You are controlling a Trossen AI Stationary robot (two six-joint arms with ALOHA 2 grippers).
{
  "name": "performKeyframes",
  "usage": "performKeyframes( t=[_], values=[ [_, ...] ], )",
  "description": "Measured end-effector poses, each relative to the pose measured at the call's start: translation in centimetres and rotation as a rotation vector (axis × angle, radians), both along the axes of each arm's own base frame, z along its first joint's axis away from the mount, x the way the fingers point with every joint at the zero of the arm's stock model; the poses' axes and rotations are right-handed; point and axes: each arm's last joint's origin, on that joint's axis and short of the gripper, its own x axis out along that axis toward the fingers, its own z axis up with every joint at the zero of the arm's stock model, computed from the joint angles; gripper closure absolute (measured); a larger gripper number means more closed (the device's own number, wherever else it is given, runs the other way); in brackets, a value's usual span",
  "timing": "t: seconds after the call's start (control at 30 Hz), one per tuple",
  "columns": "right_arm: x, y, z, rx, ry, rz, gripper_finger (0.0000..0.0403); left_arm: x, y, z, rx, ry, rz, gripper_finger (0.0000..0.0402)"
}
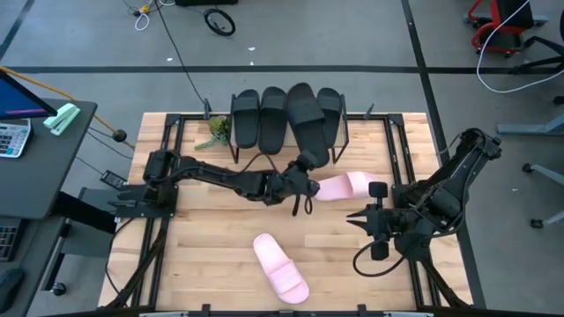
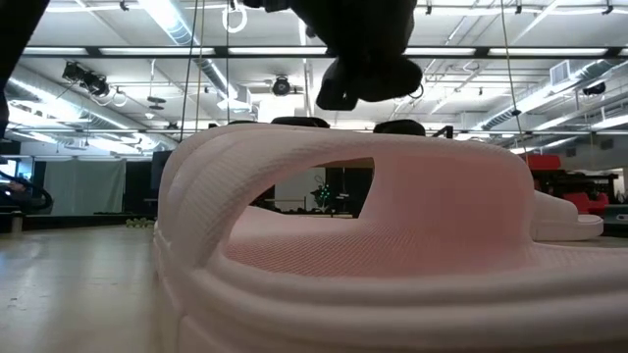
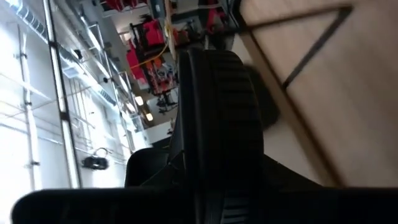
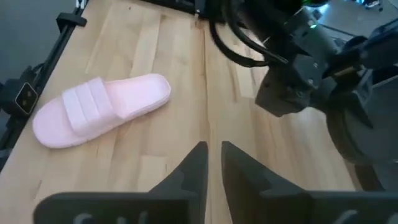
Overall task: Pick and place slides into the shelf
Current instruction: Put the black slide on the shelf
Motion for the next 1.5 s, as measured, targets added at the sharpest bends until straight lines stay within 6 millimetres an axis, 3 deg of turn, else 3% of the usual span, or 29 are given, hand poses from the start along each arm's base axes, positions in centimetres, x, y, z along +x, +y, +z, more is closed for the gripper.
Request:
performKeyframes(
  t=[0.17,0.43,0.6,0.83,1.0,1.5],
  values=[
    [-0.1,-0.1,-0.1,0.035,0.007,-0.04,0.0339,-1.0,1.1,0.7,0.065,0.161,0.011,0.0319],
    [-0.2,-0.2,-0.2,0.058,0.01,-0.066,0.0338,-3.9,1.3,1.2,-0.078,0.328,-0.051,0.0319],
    [-0.2,-0.2,-0.2,0.058,0.005,-0.072,0.0339,-3.7,1.5,1.4,-0.123,0.282,-0.079,0.0319],
    [-0.2,-0.2,-0.2,0.071,0.001,-0.082,0.0338,-3.9,4.0,1.1,-0.155,0.309,-0.049,0.0319],
    [-0.2,-0.2,-0.2,0.071,0.001,-0.082,0.0338,-3.8,5.1,1.0,-0.217,0.313,-0.12,0.0319],
    [-0.2,-0.2,-0.2,0.069,0.002,-0.079,0.0337,-3.0,6.5,1.5,-0.308,0.219,-0.293,0.032]
  ],
)
